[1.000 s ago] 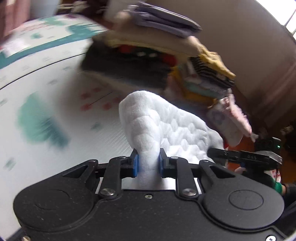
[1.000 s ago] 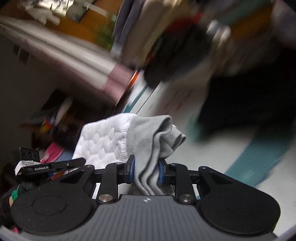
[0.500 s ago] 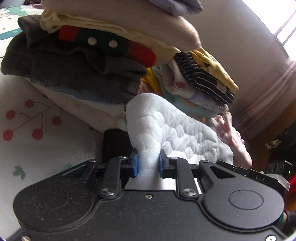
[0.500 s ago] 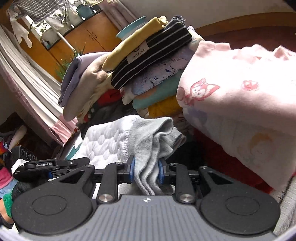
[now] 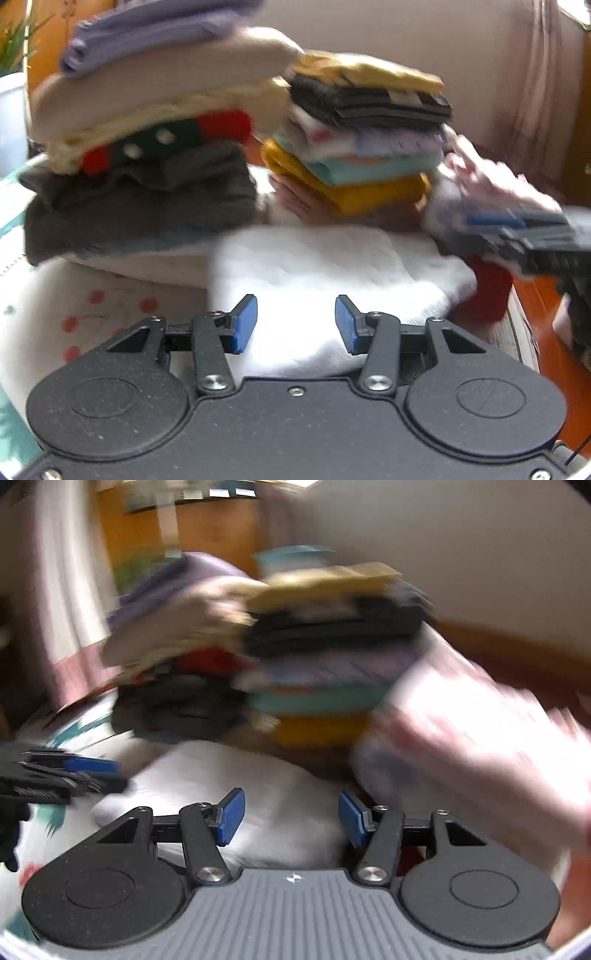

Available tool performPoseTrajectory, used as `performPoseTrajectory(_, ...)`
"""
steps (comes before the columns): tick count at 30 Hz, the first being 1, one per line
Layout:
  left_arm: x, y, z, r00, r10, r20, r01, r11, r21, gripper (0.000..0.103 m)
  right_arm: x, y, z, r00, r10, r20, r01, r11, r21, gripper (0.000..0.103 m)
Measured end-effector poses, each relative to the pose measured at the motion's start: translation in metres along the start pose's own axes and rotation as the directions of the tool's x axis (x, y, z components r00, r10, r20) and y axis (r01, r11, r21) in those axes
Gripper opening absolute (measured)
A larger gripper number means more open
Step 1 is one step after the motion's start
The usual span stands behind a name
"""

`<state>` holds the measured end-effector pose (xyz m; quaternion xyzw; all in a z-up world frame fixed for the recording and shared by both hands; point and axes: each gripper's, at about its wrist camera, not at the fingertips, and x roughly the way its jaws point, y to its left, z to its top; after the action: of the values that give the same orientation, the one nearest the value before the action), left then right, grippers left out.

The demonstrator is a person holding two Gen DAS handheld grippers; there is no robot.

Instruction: Fold clothes

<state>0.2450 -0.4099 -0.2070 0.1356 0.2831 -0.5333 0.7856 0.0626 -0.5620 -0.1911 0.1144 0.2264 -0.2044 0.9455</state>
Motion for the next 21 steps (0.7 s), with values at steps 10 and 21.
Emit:
performPoseTrajectory(10,0.0,-0.012,0.023,0.99,0.062,-0.131,-0.07,0.996,-0.057,0.052,0.104,-0.009,0.001,0.982,0.022,-0.188,-0.01,0.998,0.066,0.061)
performPoseTrajectory(21,-0.309,0.017,-0.063,0.87,0.288,-0.4,-0.429,0.842,-0.327,0.073,-0.014,0.13,0.06,0.906,0.401,-0.135,-0.421,0.888,-0.188,0.097)
